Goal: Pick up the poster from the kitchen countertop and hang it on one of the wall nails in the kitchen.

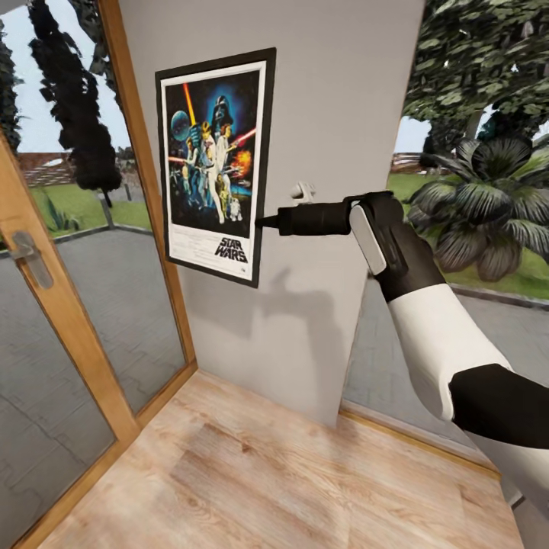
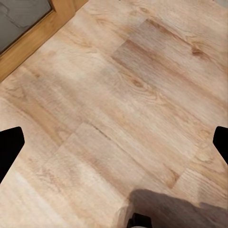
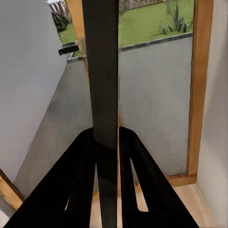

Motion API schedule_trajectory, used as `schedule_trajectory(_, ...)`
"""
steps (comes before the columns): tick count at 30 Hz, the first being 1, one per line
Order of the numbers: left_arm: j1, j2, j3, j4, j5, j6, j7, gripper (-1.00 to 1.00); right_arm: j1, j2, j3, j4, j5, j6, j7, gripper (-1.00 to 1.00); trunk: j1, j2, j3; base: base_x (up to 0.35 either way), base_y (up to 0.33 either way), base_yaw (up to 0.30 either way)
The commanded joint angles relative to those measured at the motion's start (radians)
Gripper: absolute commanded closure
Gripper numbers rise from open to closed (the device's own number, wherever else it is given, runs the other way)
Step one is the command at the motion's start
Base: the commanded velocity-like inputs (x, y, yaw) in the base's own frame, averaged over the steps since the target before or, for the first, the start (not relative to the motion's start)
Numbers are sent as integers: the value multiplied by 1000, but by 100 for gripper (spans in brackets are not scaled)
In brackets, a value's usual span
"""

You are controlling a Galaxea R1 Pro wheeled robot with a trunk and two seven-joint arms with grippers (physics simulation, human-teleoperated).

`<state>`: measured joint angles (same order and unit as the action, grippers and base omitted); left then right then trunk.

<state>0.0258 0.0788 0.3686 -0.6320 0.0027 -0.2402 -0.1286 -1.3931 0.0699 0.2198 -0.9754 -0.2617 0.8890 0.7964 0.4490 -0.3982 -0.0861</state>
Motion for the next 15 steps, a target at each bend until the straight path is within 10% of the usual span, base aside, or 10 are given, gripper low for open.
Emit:
schedule_trajectory(1, 0, -1, 4, -1, 0, -1, -8, -100, -4, 3, 0, 1, 1, 4, 4, 100, 1, -2, -2, 190, 0, 0)
schedule_trajectory(15, -1, -1, 4, -1, 0, -2, -8, -100, -49, 23, 1, -2, 104, 5, 0, 100, 1, -2, -2, 125, -35, 0)
